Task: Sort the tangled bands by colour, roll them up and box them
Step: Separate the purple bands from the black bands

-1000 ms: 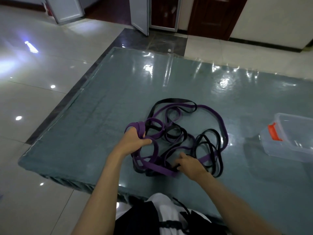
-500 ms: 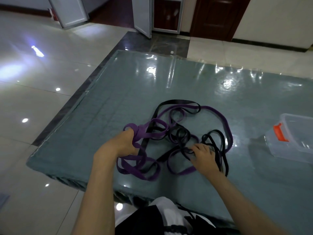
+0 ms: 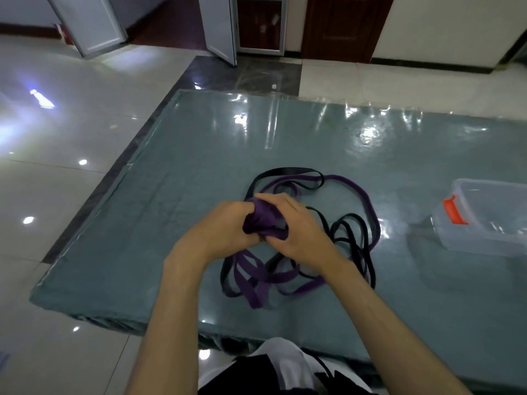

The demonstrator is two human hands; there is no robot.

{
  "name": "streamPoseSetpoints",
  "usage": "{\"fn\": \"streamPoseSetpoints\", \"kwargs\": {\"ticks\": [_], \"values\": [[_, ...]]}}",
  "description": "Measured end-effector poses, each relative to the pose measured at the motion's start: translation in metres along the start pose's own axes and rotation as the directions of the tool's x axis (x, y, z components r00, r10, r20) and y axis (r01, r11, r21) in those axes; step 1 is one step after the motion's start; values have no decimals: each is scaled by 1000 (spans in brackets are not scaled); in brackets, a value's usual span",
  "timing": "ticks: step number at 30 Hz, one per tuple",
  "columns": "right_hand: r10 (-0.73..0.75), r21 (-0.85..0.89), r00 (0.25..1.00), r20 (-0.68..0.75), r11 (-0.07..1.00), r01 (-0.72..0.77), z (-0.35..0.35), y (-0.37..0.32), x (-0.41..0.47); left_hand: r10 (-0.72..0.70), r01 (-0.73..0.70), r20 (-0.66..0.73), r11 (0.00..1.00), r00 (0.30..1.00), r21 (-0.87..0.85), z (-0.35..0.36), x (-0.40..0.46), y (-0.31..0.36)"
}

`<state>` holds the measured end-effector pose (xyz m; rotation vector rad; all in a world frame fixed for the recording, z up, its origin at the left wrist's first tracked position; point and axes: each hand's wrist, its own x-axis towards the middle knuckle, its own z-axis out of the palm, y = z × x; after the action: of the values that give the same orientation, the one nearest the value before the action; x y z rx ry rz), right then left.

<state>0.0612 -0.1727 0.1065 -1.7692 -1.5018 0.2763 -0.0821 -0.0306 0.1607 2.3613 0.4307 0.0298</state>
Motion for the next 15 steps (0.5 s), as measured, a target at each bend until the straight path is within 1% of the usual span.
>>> {"fn": "streamPoseSetpoints", "kwargs": {"ticks": [4,6,8,9,11,13,15], "values": [[16,26,991,-136,1000,-13,-37,16,-13,109,-110,-14,981,994,-163,11,13,15],[26,47,977,-211,999,-17,-56,21,-21,138,-138,-16,960,990,-243,23,26,25],[107,149,951,-291,987,-65,-73,26,-31,137,-137,-21,945,990,-296,39,43,34],[181,220,929,-323,969,-112,-80,28,-36,145,-144,-19,940,989,-309,47,50,38],[322,349,860,-396,919,-184,-95,32,-46,167,-149,29,938,986,-312,66,65,46],[408,429,777,-480,881,-198,-109,37,-56,170,-137,107,955,980,-265,84,77,48],[466,508,697,-544,845,-168,-124,44,-65,149,-114,144,968,978,-224,98,88,48]]}}
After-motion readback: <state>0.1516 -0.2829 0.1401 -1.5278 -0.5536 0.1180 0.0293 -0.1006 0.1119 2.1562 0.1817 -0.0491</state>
